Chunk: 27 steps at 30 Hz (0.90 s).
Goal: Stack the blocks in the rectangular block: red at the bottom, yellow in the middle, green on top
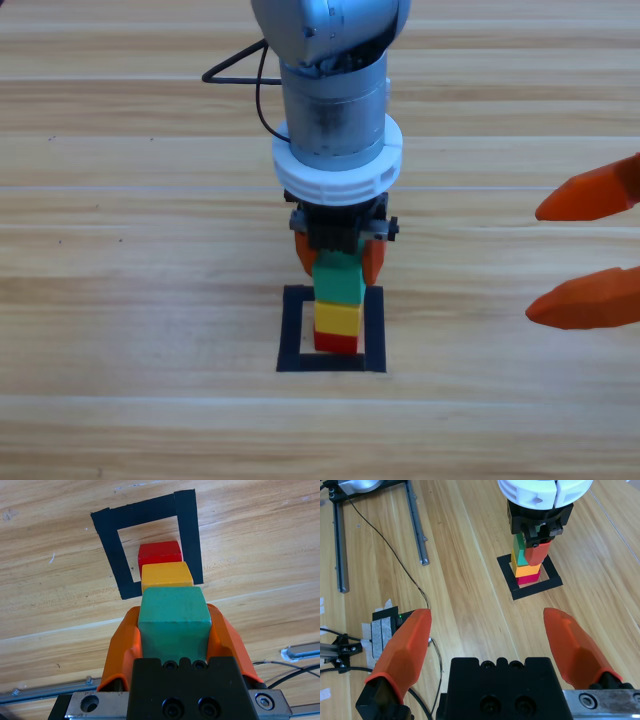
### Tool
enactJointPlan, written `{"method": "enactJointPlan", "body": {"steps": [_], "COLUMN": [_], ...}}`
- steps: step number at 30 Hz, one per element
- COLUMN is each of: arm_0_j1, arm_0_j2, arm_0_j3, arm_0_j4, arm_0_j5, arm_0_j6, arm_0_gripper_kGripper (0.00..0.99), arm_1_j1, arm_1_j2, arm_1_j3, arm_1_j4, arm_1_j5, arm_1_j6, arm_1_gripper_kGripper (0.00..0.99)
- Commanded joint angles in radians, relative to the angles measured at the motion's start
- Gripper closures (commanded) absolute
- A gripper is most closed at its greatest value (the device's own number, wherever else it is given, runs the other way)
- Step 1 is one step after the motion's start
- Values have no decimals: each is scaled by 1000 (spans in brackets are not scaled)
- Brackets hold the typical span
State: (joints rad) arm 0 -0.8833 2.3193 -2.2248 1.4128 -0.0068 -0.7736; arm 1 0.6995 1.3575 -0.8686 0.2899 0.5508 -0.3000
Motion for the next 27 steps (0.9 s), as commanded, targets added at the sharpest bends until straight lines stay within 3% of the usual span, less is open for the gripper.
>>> {"method": "enactJointPlan", "body": {"steps": [1,27], "arm_0_j1": [-19,-17], "arm_0_j2": [43,40], "arm_0_j3": [7,17], "arm_0_j4": [2,2], "arm_0_j5": [13,18], "arm_0_j6": [-12,-16], "arm_0_gripper_kGripper": [990,990], "arm_1_j1": [-8,-8], "arm_1_j2": [-47,-49], "arm_1_j3": [28,29], "arm_1_j4": [-18,-17], "arm_1_j5": [-14,-12], "arm_1_j6": [-2,-4], "arm_1_gripper_kGripper": [1,1]}}
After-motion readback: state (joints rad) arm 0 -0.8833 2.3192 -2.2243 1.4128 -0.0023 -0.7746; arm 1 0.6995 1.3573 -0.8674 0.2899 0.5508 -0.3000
